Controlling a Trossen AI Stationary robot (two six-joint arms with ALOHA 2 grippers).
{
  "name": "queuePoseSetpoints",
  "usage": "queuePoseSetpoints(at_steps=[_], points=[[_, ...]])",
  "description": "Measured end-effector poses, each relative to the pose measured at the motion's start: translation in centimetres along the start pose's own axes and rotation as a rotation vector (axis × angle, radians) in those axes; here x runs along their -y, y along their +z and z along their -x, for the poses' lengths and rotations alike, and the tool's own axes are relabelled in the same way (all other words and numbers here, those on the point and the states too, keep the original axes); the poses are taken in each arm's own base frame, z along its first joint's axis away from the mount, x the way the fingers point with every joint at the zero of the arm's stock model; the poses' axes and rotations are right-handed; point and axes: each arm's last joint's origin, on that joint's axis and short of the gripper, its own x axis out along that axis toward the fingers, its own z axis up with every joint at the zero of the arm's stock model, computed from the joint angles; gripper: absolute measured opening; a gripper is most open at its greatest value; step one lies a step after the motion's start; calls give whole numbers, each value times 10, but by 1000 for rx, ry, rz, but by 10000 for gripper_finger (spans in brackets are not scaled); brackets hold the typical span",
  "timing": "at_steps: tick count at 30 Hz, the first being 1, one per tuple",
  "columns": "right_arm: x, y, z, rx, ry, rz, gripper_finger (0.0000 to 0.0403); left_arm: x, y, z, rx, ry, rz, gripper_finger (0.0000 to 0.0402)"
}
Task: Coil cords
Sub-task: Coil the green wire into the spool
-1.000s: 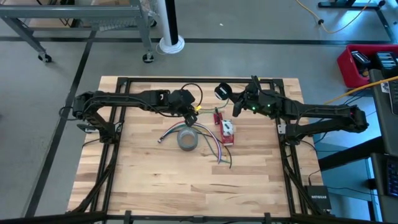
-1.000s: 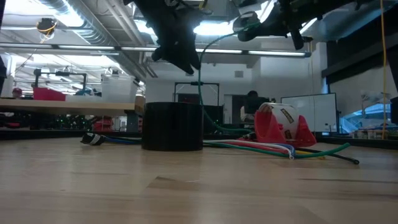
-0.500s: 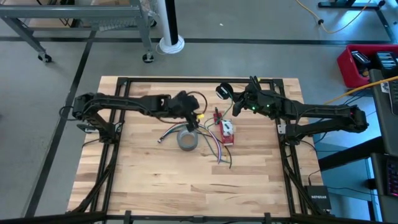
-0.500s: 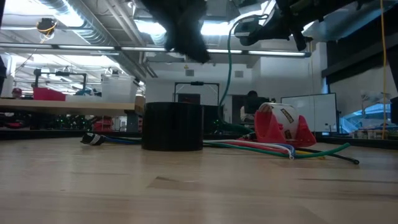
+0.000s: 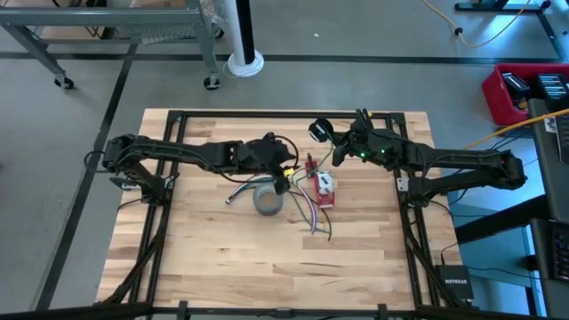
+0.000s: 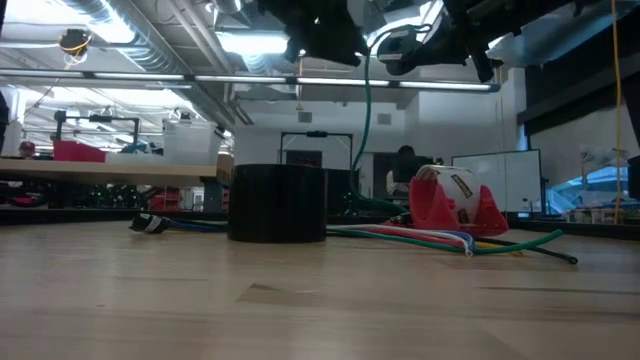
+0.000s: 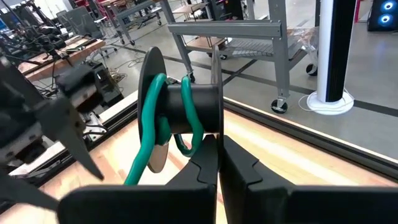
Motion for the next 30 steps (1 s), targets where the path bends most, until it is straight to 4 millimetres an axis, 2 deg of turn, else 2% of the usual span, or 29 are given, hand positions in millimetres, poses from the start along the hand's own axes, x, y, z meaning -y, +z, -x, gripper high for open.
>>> queuePoseSetpoints(at_steps=[5,18,24,30], points=[[1,-1,0,-15,-7,7,3,1,9,1,89,-13,1,143],[0,0,0,-4,-2,2,3,9,15,3,149,-119,110,143],[-3,7,0,66,32,-11,3,21,10,-12,172,-139,91,143],[-3,7,0,65,32,-8,3,18,6,-21,167,-90,108,143]])
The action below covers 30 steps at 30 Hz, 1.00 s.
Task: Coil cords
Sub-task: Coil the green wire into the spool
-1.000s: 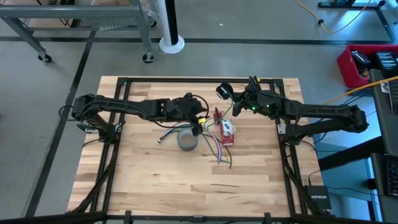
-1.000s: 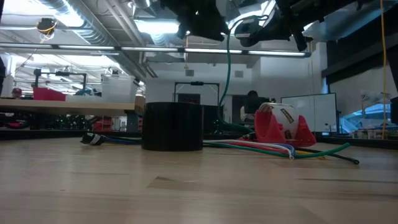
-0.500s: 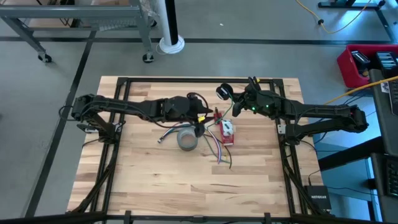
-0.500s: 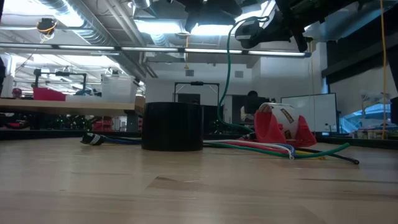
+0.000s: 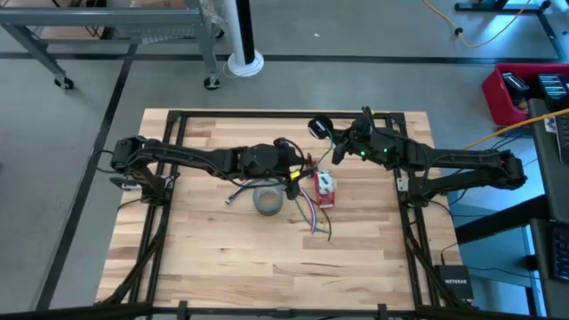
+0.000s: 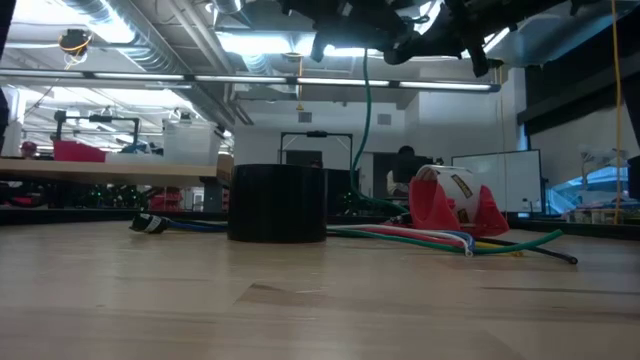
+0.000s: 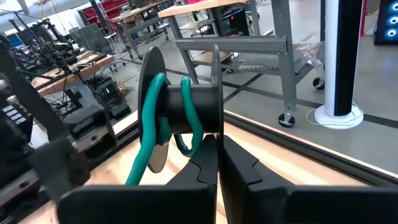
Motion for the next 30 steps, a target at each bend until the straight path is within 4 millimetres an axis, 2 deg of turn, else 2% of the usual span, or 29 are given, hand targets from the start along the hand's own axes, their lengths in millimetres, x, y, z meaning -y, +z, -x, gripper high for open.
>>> queuePoseSetpoints(at_steps=[8,11,15,17,24,30], points=[[0,1,0,5,2,-2,3,-1,1,0,12,33,-20,134],[0,0,0,3,2,-1,3,-1,1,0,11,35,-20,101],[0,0,0,4,2,-2,3,-2,0,0,-3,40,-23,30],[-1,1,0,4,10,-3,3,-4,-2,0,-22,47,-22,9],[-3,0,0,-30,86,-29,3,-23,-7,-3,-99,133,-1,6],[-4,-1,0,-51,121,-31,3,-49,-16,-3,-204,274,20,4]])
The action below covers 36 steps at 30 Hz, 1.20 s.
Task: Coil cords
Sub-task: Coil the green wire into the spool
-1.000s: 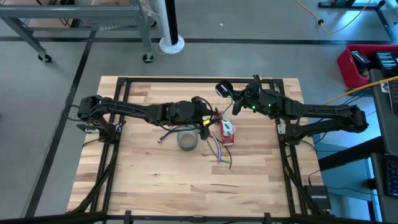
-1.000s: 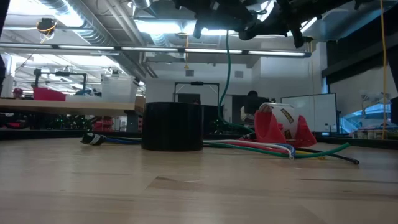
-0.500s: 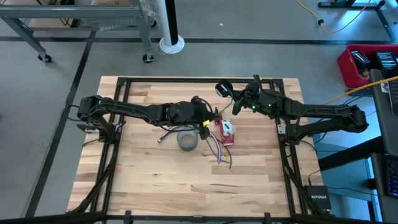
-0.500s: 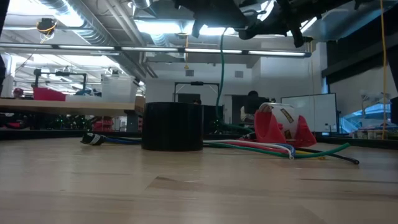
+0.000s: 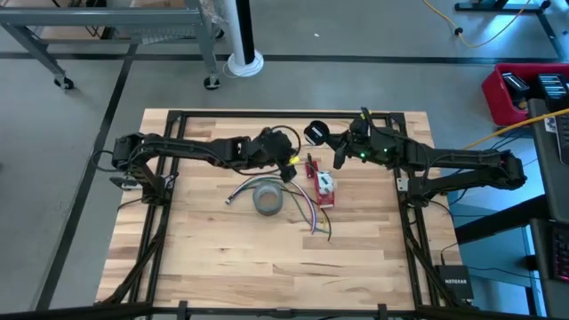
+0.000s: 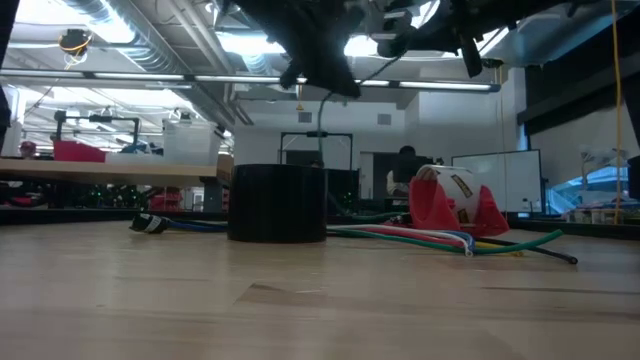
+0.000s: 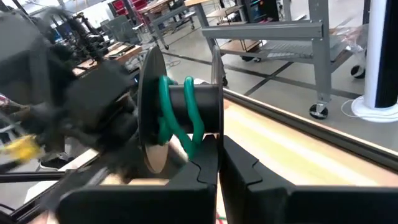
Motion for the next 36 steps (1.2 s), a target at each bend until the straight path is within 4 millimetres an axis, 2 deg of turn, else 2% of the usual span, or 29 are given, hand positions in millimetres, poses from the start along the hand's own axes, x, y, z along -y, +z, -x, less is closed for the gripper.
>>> queuePoseSetpoints(at_steps=[5,10,14,18,22,36], points=[[2,-4,0,-43,-22,-15,3,-24,4,-3,-9,99,32,3],[5,-10,-1,-98,-53,-23,3,-50,17,3,35,149,120,2],[7,-19,-10,-138,-85,-7,3,-60,26,4,53,160,149,1],[10,-36,-29,-217,-132,22,3,-64,39,7,76,140,145,1],[12,-47,-44,-224,-186,41,3,-64,47,11,64,127,143,1],[11,-56,-68,-136,-211,36,3,-55,48,13,44,39,253,0]])
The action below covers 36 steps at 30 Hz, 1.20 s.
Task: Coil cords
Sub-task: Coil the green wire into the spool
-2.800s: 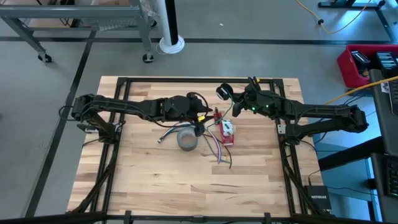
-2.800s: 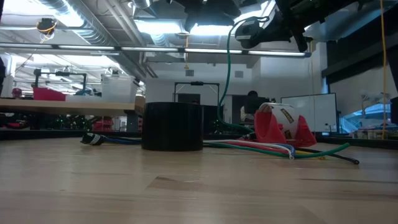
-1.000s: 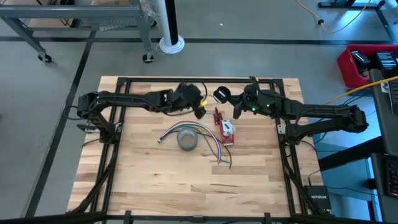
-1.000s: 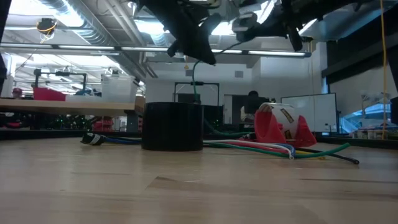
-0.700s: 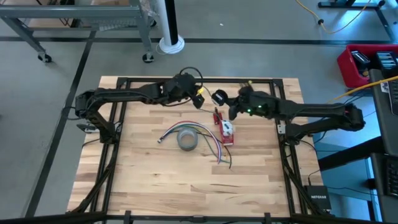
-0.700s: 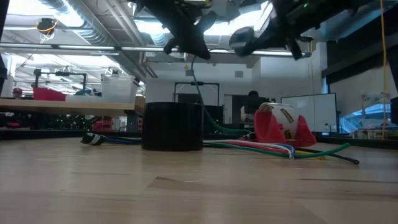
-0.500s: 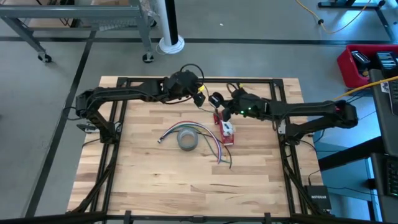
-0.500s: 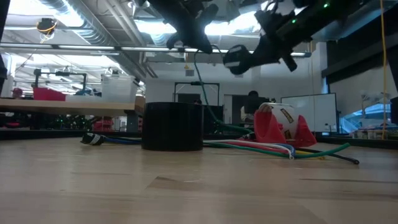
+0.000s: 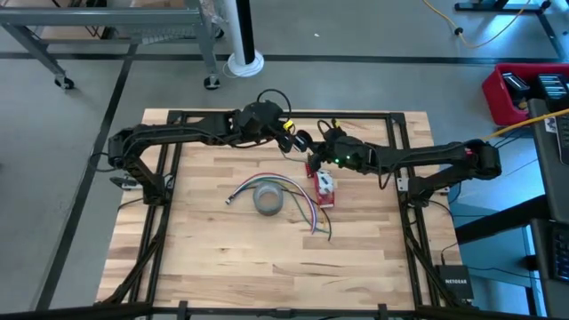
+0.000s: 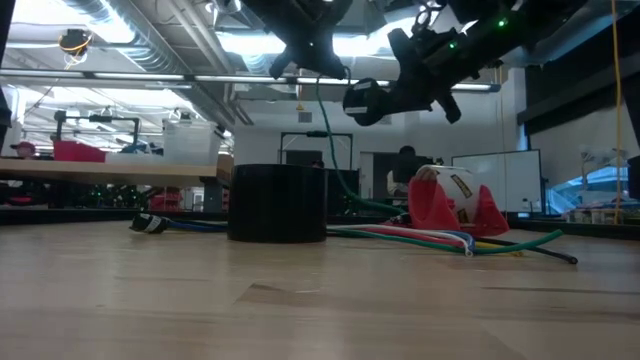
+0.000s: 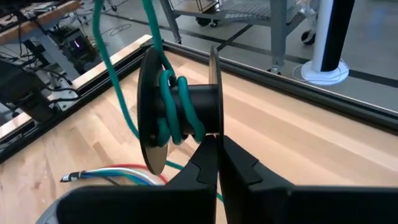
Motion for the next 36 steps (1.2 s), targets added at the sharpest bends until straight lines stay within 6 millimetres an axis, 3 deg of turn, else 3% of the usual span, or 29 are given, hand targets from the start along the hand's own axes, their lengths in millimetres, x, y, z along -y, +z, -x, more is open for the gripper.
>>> queuePoseSetpoints(at_steps=[10,23,36], points=[[-2,-4,-9,8,16,-8,3,-1,-9,-18,-28,14,50,0],[-1,-7,-12,5,-16,-9,3,-7,7,-19,51,24,87,0],[-5,4,-12,142,-22,-60,3,28,-4,-8,30,-97,102,0]])
